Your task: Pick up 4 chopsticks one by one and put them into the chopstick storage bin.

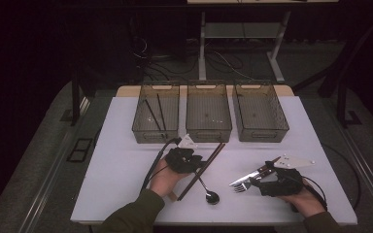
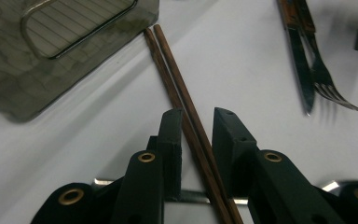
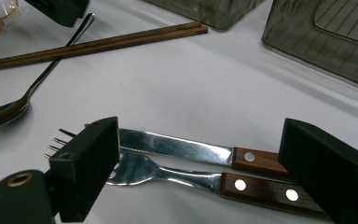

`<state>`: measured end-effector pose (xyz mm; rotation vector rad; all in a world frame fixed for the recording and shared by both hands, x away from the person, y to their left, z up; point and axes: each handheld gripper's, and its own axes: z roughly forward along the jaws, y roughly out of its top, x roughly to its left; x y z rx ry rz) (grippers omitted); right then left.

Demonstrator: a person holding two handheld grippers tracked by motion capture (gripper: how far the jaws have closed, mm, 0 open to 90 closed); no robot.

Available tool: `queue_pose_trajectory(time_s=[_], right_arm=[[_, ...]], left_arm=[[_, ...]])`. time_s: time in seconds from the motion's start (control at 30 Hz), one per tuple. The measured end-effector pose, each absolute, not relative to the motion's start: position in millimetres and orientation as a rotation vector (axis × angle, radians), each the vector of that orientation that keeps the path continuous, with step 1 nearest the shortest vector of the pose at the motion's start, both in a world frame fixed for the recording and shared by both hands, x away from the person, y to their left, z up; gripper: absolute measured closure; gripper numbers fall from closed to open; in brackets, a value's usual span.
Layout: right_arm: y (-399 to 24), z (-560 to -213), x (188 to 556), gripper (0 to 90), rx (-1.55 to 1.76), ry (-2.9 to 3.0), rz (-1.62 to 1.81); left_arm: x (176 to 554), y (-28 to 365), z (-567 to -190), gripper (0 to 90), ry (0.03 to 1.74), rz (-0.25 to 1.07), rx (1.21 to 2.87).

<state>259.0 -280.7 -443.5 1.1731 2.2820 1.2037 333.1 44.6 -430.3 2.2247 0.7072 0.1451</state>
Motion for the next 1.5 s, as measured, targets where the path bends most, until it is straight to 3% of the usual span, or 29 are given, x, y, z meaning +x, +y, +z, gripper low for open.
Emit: queue_pose_trajectory(time_s=[1.2, 1.5], right_arm=[[-280, -443, 259, 12.3, 1.155, 2.287, 1.196], [-281, -443, 259, 12.3, 1.159, 2.282, 1.202]], left_arm=[[327, 27, -447, 81.1, 0.702, 0.145, 2.281], [320, 28, -445, 72.1, 0.735, 0.156, 2.292]])
